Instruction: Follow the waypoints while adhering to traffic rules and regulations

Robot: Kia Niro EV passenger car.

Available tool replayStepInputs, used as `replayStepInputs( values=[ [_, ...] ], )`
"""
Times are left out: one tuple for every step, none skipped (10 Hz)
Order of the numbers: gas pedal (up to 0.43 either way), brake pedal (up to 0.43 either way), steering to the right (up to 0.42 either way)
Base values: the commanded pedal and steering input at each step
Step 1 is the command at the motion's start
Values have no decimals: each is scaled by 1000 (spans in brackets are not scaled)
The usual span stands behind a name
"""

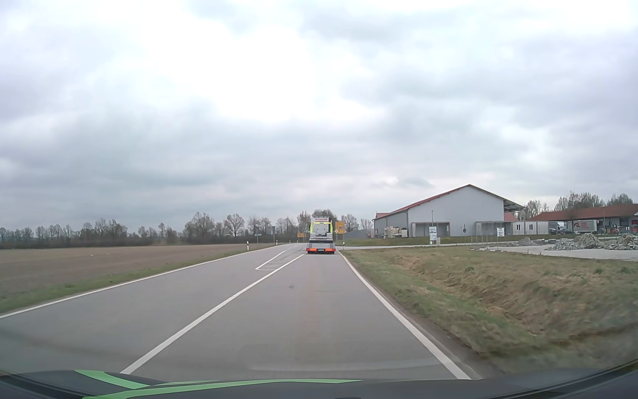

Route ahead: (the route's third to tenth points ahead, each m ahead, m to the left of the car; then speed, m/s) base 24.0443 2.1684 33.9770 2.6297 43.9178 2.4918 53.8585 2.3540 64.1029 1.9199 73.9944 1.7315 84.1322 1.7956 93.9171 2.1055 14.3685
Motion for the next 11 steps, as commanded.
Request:
replayStepInputs(
  values=[
    [110, 0, 4],
    [110, 0, 4],
    [110, 0, 4],
    [110, 0, 4],
    [110, 0, 4],
    [110, 0, 4],
    [110, 0, 4],
    [110, 0, 3],
    [110, 0, 4],
    [110, 0, 3],
    [110, 0, 4]
  ],
)
